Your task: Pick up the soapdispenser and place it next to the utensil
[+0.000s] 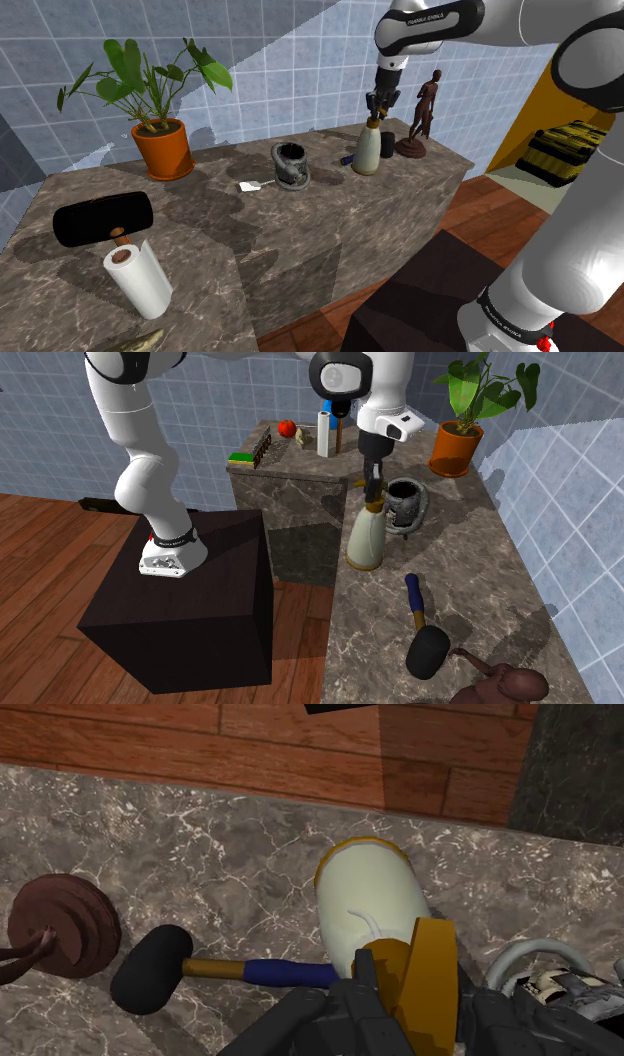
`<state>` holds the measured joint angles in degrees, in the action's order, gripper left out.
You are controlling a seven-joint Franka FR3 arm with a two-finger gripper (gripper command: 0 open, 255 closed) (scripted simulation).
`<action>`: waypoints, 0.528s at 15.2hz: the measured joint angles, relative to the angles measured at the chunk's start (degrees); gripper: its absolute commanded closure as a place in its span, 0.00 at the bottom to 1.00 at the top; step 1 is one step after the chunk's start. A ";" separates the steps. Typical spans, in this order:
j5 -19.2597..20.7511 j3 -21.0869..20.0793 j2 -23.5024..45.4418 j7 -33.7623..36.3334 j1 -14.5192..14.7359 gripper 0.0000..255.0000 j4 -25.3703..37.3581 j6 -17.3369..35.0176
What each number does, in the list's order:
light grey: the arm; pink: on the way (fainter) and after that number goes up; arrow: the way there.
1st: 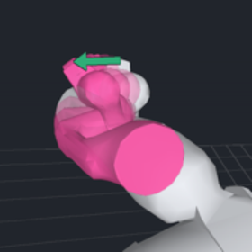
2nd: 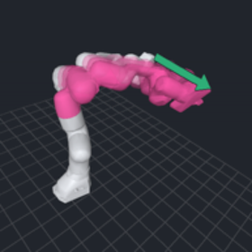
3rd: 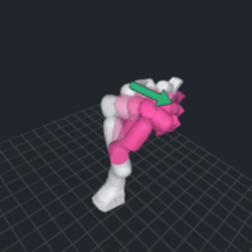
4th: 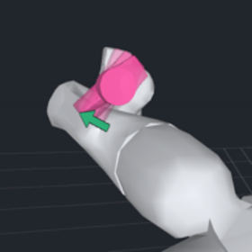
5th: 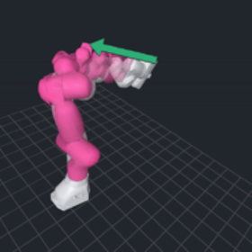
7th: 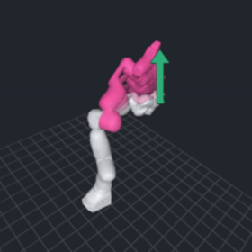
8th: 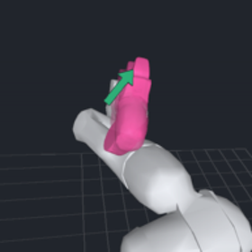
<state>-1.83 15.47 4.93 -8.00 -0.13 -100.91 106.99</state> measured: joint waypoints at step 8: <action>0.45 -4.63 1.23 10.41 5.59 1.00 1.85 -0.45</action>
<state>-1.37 10.83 6.16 2.41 5.46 -99.06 106.54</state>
